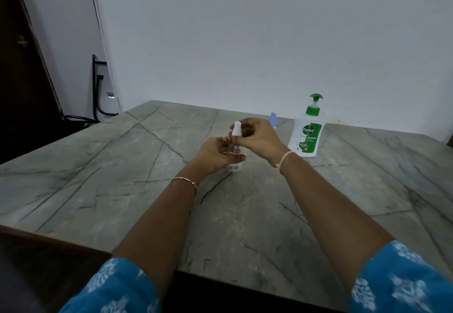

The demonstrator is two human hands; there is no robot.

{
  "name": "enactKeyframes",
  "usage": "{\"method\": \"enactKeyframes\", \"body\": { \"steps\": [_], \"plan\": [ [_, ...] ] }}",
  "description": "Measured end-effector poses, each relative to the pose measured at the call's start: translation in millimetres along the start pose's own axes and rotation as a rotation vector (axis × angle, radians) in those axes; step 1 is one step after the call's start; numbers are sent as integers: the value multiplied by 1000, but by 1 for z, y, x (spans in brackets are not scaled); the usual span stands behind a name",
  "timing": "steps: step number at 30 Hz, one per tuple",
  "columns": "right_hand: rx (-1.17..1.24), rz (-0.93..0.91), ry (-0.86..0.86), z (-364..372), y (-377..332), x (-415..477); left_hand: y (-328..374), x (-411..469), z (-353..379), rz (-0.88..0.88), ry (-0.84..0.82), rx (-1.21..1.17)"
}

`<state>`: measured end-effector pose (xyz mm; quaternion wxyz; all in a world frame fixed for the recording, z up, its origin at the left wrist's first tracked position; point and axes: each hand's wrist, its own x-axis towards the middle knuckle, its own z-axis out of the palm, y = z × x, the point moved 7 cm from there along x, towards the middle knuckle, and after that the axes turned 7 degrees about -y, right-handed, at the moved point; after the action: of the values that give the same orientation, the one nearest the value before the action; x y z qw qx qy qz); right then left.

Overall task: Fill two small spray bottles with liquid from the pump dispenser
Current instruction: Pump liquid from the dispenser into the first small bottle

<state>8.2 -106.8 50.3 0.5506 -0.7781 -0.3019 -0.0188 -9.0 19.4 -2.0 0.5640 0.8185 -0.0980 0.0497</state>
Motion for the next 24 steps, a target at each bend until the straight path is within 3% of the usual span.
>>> {"method": "enactKeyframes", "body": {
  "steps": [4,9,15,24],
  "plan": [
    [-157,-38,-3,3,-8,5,2,-2,1,-15,2,-4],
    [-88,25,11,-17,1,1,-4,1,1,-18,8,-17],
    [-238,0,15,-6,-6,7,-6,2,1,-16,15,1],
    [90,-64,165,-52,-34,-8,-7,3,1,-2,29,32]
  ]
}}
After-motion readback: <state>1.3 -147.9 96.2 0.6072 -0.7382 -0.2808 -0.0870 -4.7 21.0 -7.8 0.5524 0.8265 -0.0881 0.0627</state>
